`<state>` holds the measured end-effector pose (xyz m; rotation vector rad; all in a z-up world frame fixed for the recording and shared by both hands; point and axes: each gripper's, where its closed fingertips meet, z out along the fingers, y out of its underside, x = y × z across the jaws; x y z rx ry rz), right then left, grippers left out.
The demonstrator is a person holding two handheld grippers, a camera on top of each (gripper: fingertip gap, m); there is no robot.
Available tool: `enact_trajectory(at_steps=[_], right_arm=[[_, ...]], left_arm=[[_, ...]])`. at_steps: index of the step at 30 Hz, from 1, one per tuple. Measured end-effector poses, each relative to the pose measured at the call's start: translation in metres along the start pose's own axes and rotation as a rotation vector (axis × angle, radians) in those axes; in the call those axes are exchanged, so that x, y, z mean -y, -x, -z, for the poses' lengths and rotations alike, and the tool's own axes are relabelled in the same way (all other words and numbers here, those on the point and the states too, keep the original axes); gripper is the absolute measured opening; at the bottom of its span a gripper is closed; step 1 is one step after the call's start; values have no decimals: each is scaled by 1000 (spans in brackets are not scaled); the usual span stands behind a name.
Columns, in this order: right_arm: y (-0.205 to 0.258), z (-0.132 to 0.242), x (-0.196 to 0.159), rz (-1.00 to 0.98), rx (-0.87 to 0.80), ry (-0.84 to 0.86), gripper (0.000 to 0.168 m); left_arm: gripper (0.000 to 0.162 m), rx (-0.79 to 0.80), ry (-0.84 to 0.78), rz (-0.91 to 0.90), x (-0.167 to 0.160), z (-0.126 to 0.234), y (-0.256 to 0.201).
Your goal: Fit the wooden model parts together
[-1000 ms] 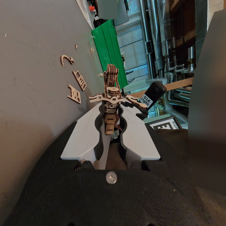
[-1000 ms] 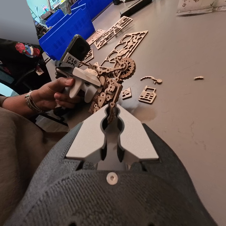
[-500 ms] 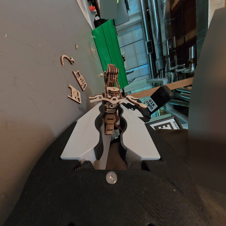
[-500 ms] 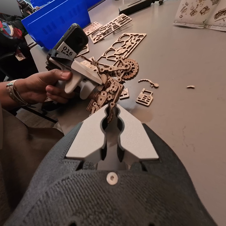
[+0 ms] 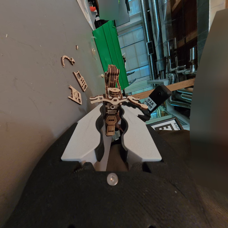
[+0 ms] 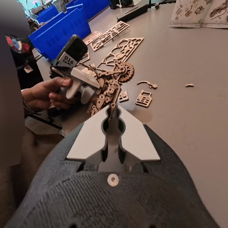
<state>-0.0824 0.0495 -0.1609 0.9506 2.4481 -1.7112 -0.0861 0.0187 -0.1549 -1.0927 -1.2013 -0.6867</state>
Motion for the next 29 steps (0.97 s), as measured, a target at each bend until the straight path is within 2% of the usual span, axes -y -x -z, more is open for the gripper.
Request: enact_trajectory(at_steps=[8, 19, 23, 29], right_arm=[[-29, 13, 10, -28, -82, -58, 6], [-52, 16, 6, -40, -130, -29, 6], [-76, 24, 9, 16, -228, -23, 6], [-87, 26, 8, -70, -220, -26, 6]], left_arm=[[20, -4, -43, 23, 7, 3, 1], [19, -31, -54, 63, 10, 5, 0], [19, -46, -69, 92, 13, 7, 1], [20, -65, -77, 125, 16, 8, 1]])
